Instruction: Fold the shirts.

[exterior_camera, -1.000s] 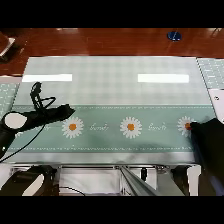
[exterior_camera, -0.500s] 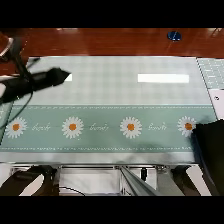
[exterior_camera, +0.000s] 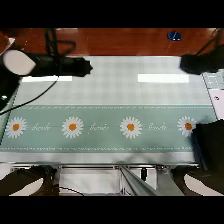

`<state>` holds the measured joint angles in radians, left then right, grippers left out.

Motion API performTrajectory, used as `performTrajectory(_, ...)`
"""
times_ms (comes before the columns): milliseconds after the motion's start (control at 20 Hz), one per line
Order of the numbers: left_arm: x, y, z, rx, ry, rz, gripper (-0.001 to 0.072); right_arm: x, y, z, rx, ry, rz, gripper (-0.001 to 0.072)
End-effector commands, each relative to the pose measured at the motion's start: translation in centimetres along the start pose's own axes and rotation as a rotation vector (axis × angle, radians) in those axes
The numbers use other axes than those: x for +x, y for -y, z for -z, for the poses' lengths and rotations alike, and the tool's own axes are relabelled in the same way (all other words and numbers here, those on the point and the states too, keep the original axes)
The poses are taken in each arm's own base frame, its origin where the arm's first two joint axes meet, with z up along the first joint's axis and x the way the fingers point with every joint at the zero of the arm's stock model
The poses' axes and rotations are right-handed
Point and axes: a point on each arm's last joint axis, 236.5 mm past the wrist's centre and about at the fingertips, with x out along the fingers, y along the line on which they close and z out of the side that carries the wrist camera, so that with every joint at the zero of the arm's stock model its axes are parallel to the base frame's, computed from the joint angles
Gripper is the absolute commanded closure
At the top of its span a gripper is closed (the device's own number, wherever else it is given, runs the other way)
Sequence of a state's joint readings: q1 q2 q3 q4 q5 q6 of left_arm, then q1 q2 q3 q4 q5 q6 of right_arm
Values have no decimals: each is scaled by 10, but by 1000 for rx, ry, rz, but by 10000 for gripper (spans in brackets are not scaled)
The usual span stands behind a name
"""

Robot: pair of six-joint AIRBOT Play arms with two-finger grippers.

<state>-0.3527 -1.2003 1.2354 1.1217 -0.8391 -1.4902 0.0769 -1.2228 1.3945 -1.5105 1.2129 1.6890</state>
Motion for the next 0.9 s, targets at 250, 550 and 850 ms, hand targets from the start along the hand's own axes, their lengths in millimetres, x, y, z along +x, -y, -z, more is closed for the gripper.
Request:
performTrajectory(250,29,-68,53,-57,-185,-183,680,67,-7,41,-134,-184,113,695)
performTrajectory(550,30,-69,53,-57,-187,-184,680,67,-7,40,-134,-180,113,695)
performTrajectory(850,30,-69,53,-57,-187,-184,680,67,-7,40,-134,-180,113,695)
